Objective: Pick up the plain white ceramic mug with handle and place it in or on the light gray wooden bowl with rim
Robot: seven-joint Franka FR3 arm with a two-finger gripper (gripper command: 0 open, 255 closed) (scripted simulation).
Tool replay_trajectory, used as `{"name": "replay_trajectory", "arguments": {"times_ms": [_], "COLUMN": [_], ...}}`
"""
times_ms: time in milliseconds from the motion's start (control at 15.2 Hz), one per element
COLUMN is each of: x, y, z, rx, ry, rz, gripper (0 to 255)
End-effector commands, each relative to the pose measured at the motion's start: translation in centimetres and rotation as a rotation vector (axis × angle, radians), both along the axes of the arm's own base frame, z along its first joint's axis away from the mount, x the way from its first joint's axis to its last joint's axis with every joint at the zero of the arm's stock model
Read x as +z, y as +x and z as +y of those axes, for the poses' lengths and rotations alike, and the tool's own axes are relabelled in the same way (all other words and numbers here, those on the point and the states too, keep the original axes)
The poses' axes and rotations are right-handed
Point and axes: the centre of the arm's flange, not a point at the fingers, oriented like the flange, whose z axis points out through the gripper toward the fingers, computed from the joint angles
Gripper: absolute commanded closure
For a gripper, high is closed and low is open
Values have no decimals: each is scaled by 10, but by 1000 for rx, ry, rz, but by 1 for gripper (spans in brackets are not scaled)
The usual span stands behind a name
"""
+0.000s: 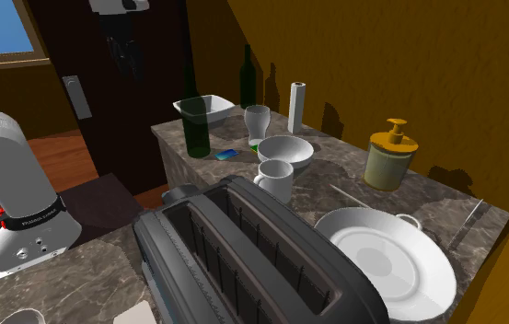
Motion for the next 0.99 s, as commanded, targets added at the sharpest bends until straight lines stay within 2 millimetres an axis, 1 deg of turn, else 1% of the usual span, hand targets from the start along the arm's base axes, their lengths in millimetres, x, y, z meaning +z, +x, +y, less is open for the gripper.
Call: {"name": "replay_trajectory", "arguments": {"times_ms": [0,924], "x": [0,-84], "y": [0,78], "z": [0,-144], "rx": [0,-19], "ry": [0,-7], "rz": [0,-7], "gripper": [0,0]}}
